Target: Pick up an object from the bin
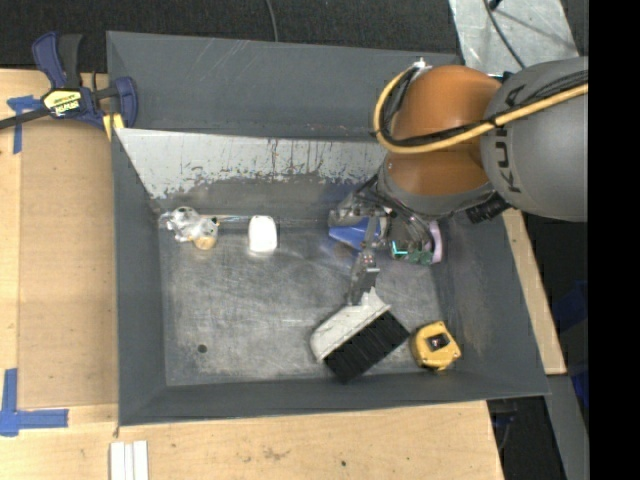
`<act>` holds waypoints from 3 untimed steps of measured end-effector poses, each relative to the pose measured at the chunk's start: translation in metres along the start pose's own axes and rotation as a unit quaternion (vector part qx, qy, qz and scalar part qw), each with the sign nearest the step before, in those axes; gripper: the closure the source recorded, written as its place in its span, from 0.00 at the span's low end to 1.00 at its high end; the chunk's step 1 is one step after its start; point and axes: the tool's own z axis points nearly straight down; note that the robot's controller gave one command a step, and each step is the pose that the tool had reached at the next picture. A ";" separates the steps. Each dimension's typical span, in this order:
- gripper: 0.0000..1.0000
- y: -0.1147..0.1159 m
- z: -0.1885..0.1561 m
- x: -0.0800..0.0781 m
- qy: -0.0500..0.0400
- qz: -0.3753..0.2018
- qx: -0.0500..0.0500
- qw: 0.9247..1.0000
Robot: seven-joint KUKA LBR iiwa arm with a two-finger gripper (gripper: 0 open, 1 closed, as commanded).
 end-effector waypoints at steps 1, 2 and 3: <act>0.00 0.000 -0.004 -0.002 -0.004 0.000 0.000 1.000; 0.00 -0.007 0.031 0.017 -0.008 -0.069 0.000 0.998; 0.00 -0.015 0.037 0.046 -0.006 -0.169 0.001 0.986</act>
Offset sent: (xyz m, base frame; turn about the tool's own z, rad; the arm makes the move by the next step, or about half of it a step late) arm -0.0443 -0.0175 -0.0813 -0.2919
